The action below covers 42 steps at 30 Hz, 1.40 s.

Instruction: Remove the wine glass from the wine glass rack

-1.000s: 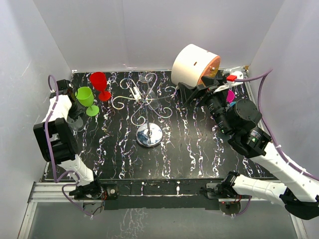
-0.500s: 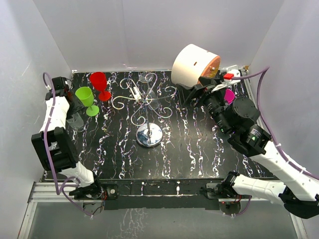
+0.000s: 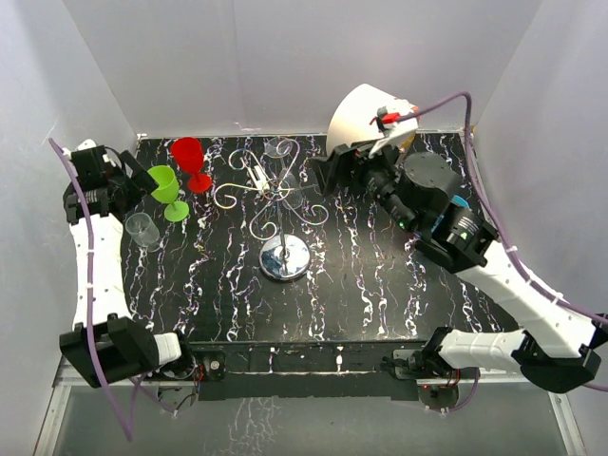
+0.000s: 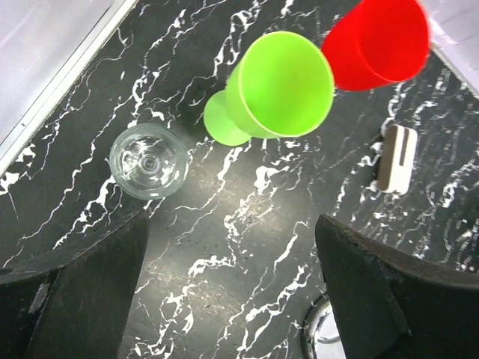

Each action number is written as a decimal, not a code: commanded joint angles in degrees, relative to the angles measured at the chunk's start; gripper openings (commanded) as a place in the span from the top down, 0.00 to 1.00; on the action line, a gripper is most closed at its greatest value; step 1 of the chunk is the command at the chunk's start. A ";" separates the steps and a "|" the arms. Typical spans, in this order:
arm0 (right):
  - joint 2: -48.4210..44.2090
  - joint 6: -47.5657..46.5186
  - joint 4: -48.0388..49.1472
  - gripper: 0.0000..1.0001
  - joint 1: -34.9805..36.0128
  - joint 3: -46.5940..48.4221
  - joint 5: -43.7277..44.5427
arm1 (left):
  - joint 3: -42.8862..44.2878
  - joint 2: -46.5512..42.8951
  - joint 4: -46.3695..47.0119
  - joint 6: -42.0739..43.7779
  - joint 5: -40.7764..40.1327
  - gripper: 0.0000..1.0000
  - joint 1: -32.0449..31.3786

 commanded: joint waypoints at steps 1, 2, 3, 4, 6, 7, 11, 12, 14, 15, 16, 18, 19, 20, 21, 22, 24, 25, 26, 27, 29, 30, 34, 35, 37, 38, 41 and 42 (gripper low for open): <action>4.58 0.98 -6.14 0.02 -0.21 7.25 -2.27 | -0.49 -5.25 -0.73 0.82 4.70 0.06 0.23; 5.67 0.98 -7.10 0.02 -0.21 8.38 -2.38 | -0.67 -6.21 -0.77 0.87 6.02 0.03 0.21; 6.61 0.98 -7.71 0.02 -0.22 9.17 -2.24 | -0.91 -7.30 -0.84 0.78 7.90 0.02 0.21; 7.34 0.98 -8.14 0.02 -0.21 9.82 -1.96 | -1.03 -7.93 -1.06 0.57 9.84 0.01 0.17; 8.79 1.00 -8.57 0.02 -0.21 10.98 -2.07 | -2.05 -9.36 -0.77 -0.04 14.23 0.01 0.21; 9.50 0.96 -9.05 0.02 -0.21 11.73 -2.06 | -2.94 -10.00 -0.58 -0.41 16.92 0.01 0.21; 12.99 0.61 -11.31 0.02 -0.21 14.97 -1.88 | -7.21 -13.11 0.44 -2.41 23.06 0.01 0.21; 14.00 0.18 -11.92 0.02 -0.21 15.97 -1.84 | -8.22 -13.90 0.58 -2.65 23.93 0.01 0.21; 15.47 -0.71 -12.36 0.02 -0.21 17.02 -1.62 | -10.54 -15.70 1.31 -2.93 25.99 0.01 0.21; 15.99 -1.26 -12.33 0.02 -0.21 17.44 -1.59 | -11.87 -16.53 1.85 -3.13 27.29 0.01 0.21; 16.47 -1.70 -12.25 0.02 -0.21 17.90 -1.49 | -13.91 -17.25 2.71 -3.45 29.00 0.01 0.20; 17.44 -2.59 -12.32 0.02 -0.21 18.93 -0.86 | -16.79 -18.54 4.34 -4.27 32.31 0.01 0.21; 18.01 -3.14 -12.26 0.02 -0.21 19.40 -0.61 | -18.17 -19.05 5.36 -4.71 33.65 0.01 0.17; 18.52 -3.67 -12.30 0.02 -0.21 19.86 -0.20 | -19.65 -19.53 6.29 -5.12 34.74 0.01 0.13; 19.16 -4.20 -12.40 0.02 -0.21 20.40 0.29 | -20.57 -19.87 6.61 -5.13 35.33 0.01 0.18; 19.89 -4.88 -12.69 0.02 -0.21 21.17 0.67 | -21.09 -20.22 6.43 -4.81 35.50 0.01 0.08; 21.56 -5.79 -14.16 0.02 -0.21 23.66 1.26 | -21.95 -21.05 6.01 -3.77 35.70 0.01 0.12; 22.49 -6.16 -14.88 0.02 -0.21 25.00 1.23 | -22.40 -21.51 6.08 -3.18 35.74 0.01 0.12; 23.27 -6.52 -15.19 0.02 -0.21 25.99 1.26 | -22.95 -22.07 6.01 -2.64 35.83 0.01 0.11; 24.28 -6.96 -15.46 0.01 -0.21 26.89 1.17 | -23.49 -22.39 5.98 -2.12 35.73 0.01 0.04; 26.13 -7.64 -16.40 0.02 -0.29 28.93 0.81 | -24.86 -23.35 6.32 -1.86 35.90 0.01 -0.01; 27.21 -7.96 -17.26 0.02 -0.34 30.30 0.59 | -25.69 -23.92 6.74 -1.88 36.24 0.01 -0.05; 30.96 -9.87 -19.25 0.02 -1.47 34.65 -2.16 | -28.38 -25.17 8.29 -1.65 37.33 0.01 -0.63; 31.78 -10.04 -19.69 0.02 -2.03 35.59 -3.05 | -28.85 -25.27 8.52 -1.41 37.34 0.01 -0.90; 33.18 -10.28 -20.74 0.02 -3.31 37.26 -5.19 | -29.56 -25.34 8.50 -0.60 36.74 0.01 -1.71; 33.87 -10.86 -21.44 0.02 -3.70 38.21 -6.40 | -29.77 -25.33 8.33 -0.14 36.26 0.01 -2.13; 35.44 -12.98 -22.75 0.02 -3.90 40.40 -7.91 | -30.33 -25.95 8.27 0.11 36.23 0.01 -2.96; 35.75 -13.58 -23.23 0.02 -3.96 41.28 -8.07 | -30.50 -26.27 8.58 0.02 36.28 0.01 -3.15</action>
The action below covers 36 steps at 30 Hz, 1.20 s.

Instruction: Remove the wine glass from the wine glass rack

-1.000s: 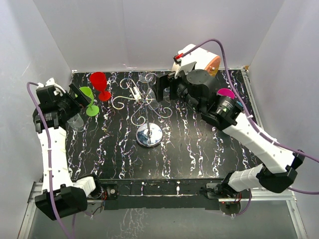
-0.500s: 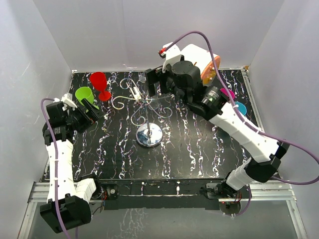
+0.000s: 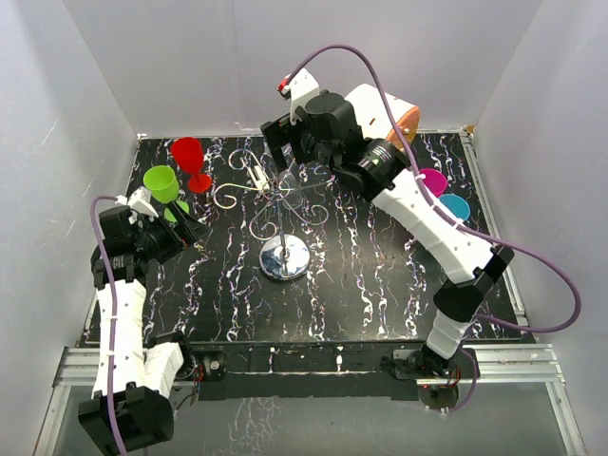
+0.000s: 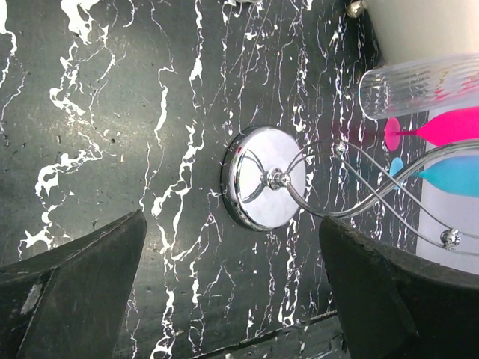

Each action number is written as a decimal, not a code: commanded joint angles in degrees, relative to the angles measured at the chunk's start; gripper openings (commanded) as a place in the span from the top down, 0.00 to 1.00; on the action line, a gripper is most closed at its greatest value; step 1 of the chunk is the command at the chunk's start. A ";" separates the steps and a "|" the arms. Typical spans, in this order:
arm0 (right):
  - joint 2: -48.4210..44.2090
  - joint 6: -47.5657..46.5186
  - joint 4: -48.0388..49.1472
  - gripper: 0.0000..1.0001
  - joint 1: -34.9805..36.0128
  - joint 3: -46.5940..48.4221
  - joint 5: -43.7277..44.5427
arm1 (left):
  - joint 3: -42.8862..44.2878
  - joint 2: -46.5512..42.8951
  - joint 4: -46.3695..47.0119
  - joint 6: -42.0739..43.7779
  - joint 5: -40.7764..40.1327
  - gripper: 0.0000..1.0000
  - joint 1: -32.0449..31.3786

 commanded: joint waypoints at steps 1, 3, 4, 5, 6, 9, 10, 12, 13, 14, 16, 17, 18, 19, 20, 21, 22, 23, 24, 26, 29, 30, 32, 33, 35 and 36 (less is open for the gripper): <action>1.43 -4.21 -1.59 0.02 -0.55 6.22 -2.72 | -0.88 -2.00 1.30 1.31 1.01 0.01 -1.21; 3.12 -5.26 -2.33 0.02 -1.24 7.90 -3.17 | -1.17 -2.17 1.41 1.38 0.78 0.01 -1.61; 3.72 -5.87 -2.53 0.02 -1.54 8.27 -4.35 | -1.20 -2.13 1.45 1.40 0.82 0.01 -1.71; 4.02 -6.77 -2.78 0.02 -1.83 8.51 -5.83 | -1.21 -2.09 1.52 1.40 0.89 0.01 -1.73; 4.37 -7.62 -3.08 0.02 -1.89 8.84 -7.24 | -1.30 -2.15 1.59 1.40 0.92 0.01 -1.74; 5.62 -10.57 -4.15 0.02 -2.36 10.41 -9.07 | -1.54 -2.42 1.72 1.40 1.07 0.01 -1.97; 5.95 -11.30 -4.56 0.03 -2.73 11.02 -9.79 | -1.58 -2.62 1.79 1.35 1.10 0.01 -2.12; 6.26 -12.68 -5.12 0.04 -3.74 11.54 -12.92 | -1.63 -2.86 1.74 1.39 1.12 0.01 -2.51; 6.16 -13.60 -5.02 0.05 -4.10 11.23 -14.75 | -1.67 -2.96 1.79 1.35 1.08 0.01 -2.60; 6.02 -14.60 -4.79 0.05 -4.39 10.73 -16.34 | -1.72 -3.09 1.89 1.32 1.12 0.01 -2.66; 5.99 -16.11 -4.72 0.05 -4.71 10.08 -18.00 | -1.79 -3.14 1.90 1.31 1.12 0.01 -2.70; 6.18 -16.55 -4.96 0.05 -4.97 10.18 -18.76 | -1.83 -3.14 1.94 1.31 1.12 0.01 -2.70; 6.45 -17.05 -5.19 0.06 -5.33 10.39 -19.59 | -1.79 -3.18 1.98 1.31 1.08 0.01 -2.70; 6.71 -17.53 -5.30 0.06 -5.70 10.52 -20.31 | -1.85 -3.15 1.91 1.31 1.12 0.01 -2.78; 6.93 -17.73 -5.41 0.06 -6.19 10.96 -20.86 | -1.86 -3.15 2.02 1.31 1.12 0.01 -2.81; 7.35 -17.94 -5.94 0.07 -6.46 11.64 -21.88 | -1.89 -3.14 2.07 1.31 1.20 0.01 -2.91; 7.68 -18.17 -6.35 0.07 -6.53 12.05 -22.81 | -1.88 -3.14 2.07 1.31 1.21 0.01 -2.96; 7.91 -18.49 -6.64 0.07 -6.55 12.14 -23.37 | -1.90 -3.15 2.14 1.31 1.21 0.01 -2.97; 8.22 -18.99 -6.98 0.07 -6.58 12.16 -23.81 | -1.96 -3.16 2.16 1.31 1.21 0.01 -3.03; 8.75 -19.87 -7.22 0.08 -6.58 11.91 -24.06 | -1.95 -3.11 2.25 1.23 1.16 0.01 -3.05; 9.85 -20.10 -7.47 0.10 -6.64 12.61 -24.28 | -1.94 -3.10 2.23 1.24 1.24 0.01 -3.08; 10.29 -20.00 -7.62 0.10 -6.64 13.13 -24.62 | -1.94 -3.13 2.17 1.30 1.19 0.01 -3.04; 10.80 -19.59 -7.48 0.09 -6.64 13.72 -24.90 | -2.01 -3.31 2.23 1.27 1.21 0.01 -3.05; 11.06 -19.45 -7.43 0.09 -6.64 13.93 -24.94 | -2.10 -3.32 2.25 1.23 1.14 0.01 -3.05; 11.56 -19.13 -7.29 0.08 -6.64 14.36 -24.83 | -2.09 -3.38 2.25 1.22 1.12 0.01 -3.05; 11.78 -18.93 -7.14 0.08 -6.66 14.62 -24.59 | -2.10 -3.40 2.25 1.22 1.12 0.01 -3.05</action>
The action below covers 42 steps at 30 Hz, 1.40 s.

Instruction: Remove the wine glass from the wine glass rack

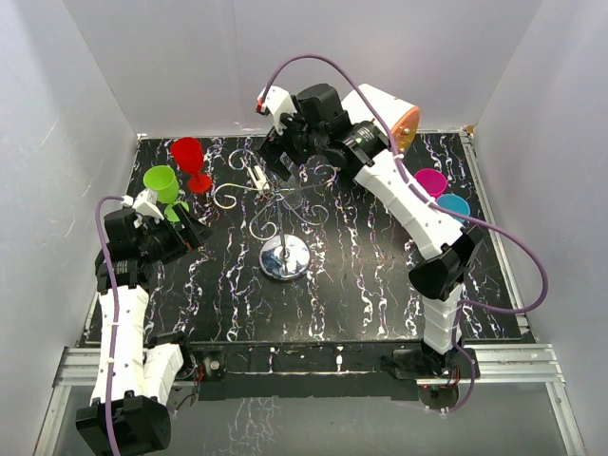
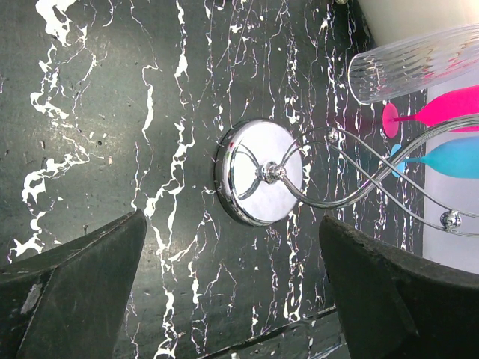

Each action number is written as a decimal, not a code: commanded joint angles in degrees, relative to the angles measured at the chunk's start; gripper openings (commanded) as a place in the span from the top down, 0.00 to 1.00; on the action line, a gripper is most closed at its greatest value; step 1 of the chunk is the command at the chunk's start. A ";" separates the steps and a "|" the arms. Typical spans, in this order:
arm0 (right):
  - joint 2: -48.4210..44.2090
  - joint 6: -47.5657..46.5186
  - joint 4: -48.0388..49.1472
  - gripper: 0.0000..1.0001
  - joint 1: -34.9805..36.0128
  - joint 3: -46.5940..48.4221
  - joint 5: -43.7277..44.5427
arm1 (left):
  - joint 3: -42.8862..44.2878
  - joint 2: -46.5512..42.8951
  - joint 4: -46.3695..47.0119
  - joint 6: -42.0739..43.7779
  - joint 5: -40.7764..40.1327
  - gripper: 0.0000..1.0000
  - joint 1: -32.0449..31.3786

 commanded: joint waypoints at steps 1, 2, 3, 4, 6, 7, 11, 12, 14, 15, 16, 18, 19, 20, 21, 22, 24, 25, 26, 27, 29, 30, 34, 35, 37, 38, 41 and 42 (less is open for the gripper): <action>0.53 0.00 2.07 0.08 -0.13 4.38 -0.52 | -0.09 -1.11 0.61 0.57 1.12 0.01 -0.23; 0.83 0.20 2.16 0.07 -0.09 4.80 -0.22 | -0.09 -1.11 0.61 0.57 1.15 0.01 -0.23; 1.14 0.53 2.17 0.07 -0.09 5.50 0.09 | -0.09 -1.03 0.68 0.57 1.18 0.01 -0.23; 1.44 1.08 2.26 0.06 -0.08 6.10 0.51 | -0.16 -1.02 0.70 0.57 1.27 0.01 -0.23; 1.74 1.97 2.30 0.05 -0.09 6.60 0.60 | -0.16 -1.02 0.70 0.57 1.33 0.01 -0.30; 1.76 2.25 2.20 0.04 -0.08 6.59 0.53 | -0.17 -1.02 0.70 0.57 1.38 0.01 -0.28; 1.71 3.00 1.94 0.05 -0.08 6.63 1.00 | -0.15 -0.98 0.74 0.56 1.39 0.01 -0.28; 1.75 3.23 1.95 0.05 -0.08 6.62 0.94 | -0.20 -0.93 0.77 0.57 1.44 0.01 -0.27; 1.80 3.34 1.93 0.05 -0.08 6.61 1.13 | -0.25 -0.78 0.87 0.57 1.47 0.01 -0.32; 1.84 3.32 1.86 0.05 -0.08 6.60 1.37 | -0.23 -0.82 0.83 0.49 1.41 0.01 -0.32; 1.92 3.31 1.84 0.05 -0.08 6.60 1.47 | -0.25 -0.81 0.88 0.48 1.39 0.01 -0.30; 2.04 3.51 1.84 0.07 -0.08 6.67 1.45 | -0.31 -0.85 0.87 0.48 1.38 0.01 -0.32; 2.15 3.62 1.84 0.09 -0.13 6.67 1.39 | -0.32 -0.84 0.87 0.48 1.37 0.01 -0.32; 2.24 3.74 1.83 0.10 -0.09 6.80 1.20 | -0.28 -0.77 0.92 0.48 1.38 0.01 -0.33; 2.32 3.86 1.84 0.10 -0.09 6.91 1.18 | -0.29 -0.77 0.96 0.48 1.39 0.01 -0.28; 2.41 3.95 1.84 0.11 -0.08 7.00 1.27 | -0.32 -0.75 0.96 0.48 1.45 0.01 -0.32; 2.54 4.02 1.75 0.17 -0.08 7.16 1.47 | -0.30 -0.67 0.94 0.48 1.44 0.01 -0.32; 2.63 4.14 1.75 0.22 -0.13 7.20 1.58 | -0.31 -0.67 0.97 0.48 1.51 0.01 -0.32; 2.71 4.25 1.75 0.24 -0.09 7.26 1.74 | -0.33 -0.67 0.96 0.48 1.52 0.01 -0.37; 2.79 4.40 1.75 0.25 -0.09 7.36 1.80 | -0.25 -0.59 1.03 0.48 1.52 0.01 -0.33; 2.90 4.61 1.75 0.25 -0.08 7.67 2.08 | -0.26 -0.58 1.09 0.48 1.56 0.01 -0.39; 2.90 4.65 1.75 0.25 -0.08 7.80 2.14 | -0.31 -0.60 1.06 0.48 1.60 0.01 -0.37; 2.77 4.75 1.75 0.27 -0.13 7.99 2.11 | -0.25 -0.64 1.05 0.48 1.63 0.01 -0.41; 2.73 4.72 1.75 0.29 -0.09 7.96 2.05 | -0.32 -0.63 1.05 0.48 1.64 0.01 -0.41; 2.64 4.80 1.66 0.33 -0.08 7.91 2.10 | -0.30 -0.65 1.05 0.48 1.65 0.01 -0.41; 2.64 4.92 1.66 0.34 -0.08 7.88 2.15 | -0.30 -0.61 1.05 0.48 1.65 0.01 -0.41; 2.47 4.98 1.66 0.38 -0.09 7.82 1.95 | -0.34 -0.51 1.05 0.48 1.74 0.01 -0.41; 2.40 4.98 1.60 0.40 -0.08 7.82 1.98 | -0.32 -0.54 1.05 0.52 1.73 0.01 -0.41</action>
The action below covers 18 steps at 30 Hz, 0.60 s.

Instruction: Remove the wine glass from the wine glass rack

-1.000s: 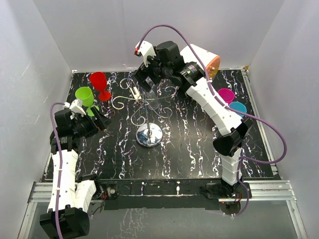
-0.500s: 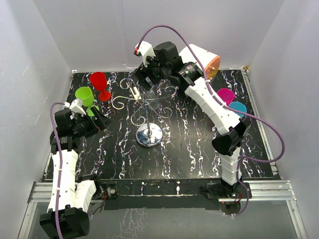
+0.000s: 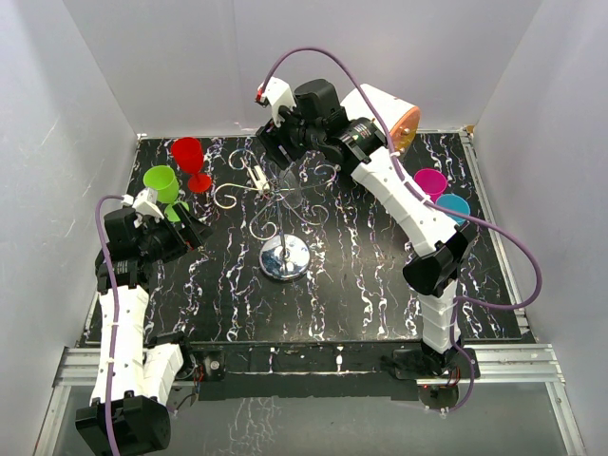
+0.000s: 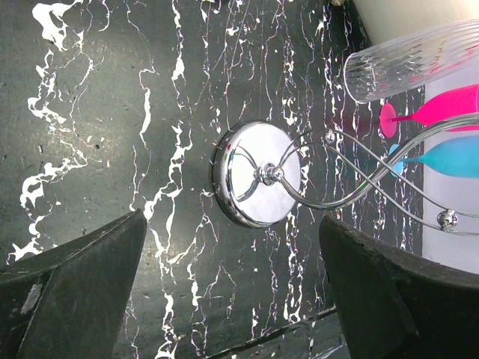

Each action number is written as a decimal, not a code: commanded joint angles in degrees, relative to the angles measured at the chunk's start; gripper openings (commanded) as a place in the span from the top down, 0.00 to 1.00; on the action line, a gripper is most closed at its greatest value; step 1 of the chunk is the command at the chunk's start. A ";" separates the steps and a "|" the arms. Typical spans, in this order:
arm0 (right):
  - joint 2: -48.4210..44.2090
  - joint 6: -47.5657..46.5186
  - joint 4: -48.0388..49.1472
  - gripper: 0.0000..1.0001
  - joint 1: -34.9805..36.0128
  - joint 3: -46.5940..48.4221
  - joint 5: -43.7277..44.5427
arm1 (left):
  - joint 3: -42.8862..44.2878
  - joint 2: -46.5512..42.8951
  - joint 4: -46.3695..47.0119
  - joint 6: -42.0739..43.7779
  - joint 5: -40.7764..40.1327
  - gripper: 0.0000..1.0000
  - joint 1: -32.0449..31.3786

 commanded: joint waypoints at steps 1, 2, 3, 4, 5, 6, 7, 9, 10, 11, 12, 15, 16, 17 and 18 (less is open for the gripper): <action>-1.05 0.53 1.88 0.42 -0.08 2.88 0.56 | -0.30 -0.52 0.31 0.51 1.46 0.01 -0.24; -1.14 0.53 1.90 0.43 -0.08 2.77 0.64 | -0.30 -0.51 0.31 0.50 1.43 0.01 -0.24; -1.24 0.53 1.90 0.43 -0.08 2.73 0.60 | -0.30 -0.52 0.31 0.50 1.46 0.01 -0.30; -1.33 0.53 1.90 0.43 -0.08 2.73 0.60 | -0.30 -0.51 0.31 0.50 1.47 0.01 -0.32; -1.38 0.60 1.90 0.43 -0.08 2.72 0.60 | -0.33 -0.51 0.31 0.50 1.45 0.01 -0.32; -1.47 0.70 1.92 0.44 -0.06 2.77 0.37 | -0.32 -0.52 0.31 0.50 1.46 0.01 -0.32; -1.56 0.81 1.90 0.44 0.00 2.81 0.27 | -0.36 -0.49 0.31 0.50 1.45 0.01 -0.32; -1.75 1.20 1.99 0.45 0.00 2.98 -0.28 | -0.31 -0.43 0.31 0.50 1.47 0.01 -0.32; -1.86 1.37 1.99 0.46 0.00 2.94 -0.46 | -0.35 -0.30 0.31 0.50 1.47 0.01 -0.39; -1.97 1.47 2.03 0.47 0.00 2.98 -0.68 | -0.38 -0.30 0.31 0.50 1.46 0.01 -0.38; -2.16 1.69 2.14 0.47 0.00 2.94 -1.06 | -0.31 -0.25 0.31 0.50 1.47 0.01 -0.41; -2.67 2.52 2.70 0.48 0.00 2.85 -1.38 | -0.33 -0.25 0.31 0.50 1.43 0.01 -0.41; -2.85 2.68 2.97 0.48 0.00 2.85 -1.19 | -0.35 -0.25 0.31 0.50 1.37 0.01 -0.41; -2.98 2.84 3.22 0.48 0.00 2.73 -0.93 | -0.30 -0.17 0.31 0.50 1.38 0.01 -0.41; -3.15 3.08 3.57 0.48 0.00 2.62 -0.67 | -0.30 -0.16 0.31 0.50 1.39 0.01 -0.41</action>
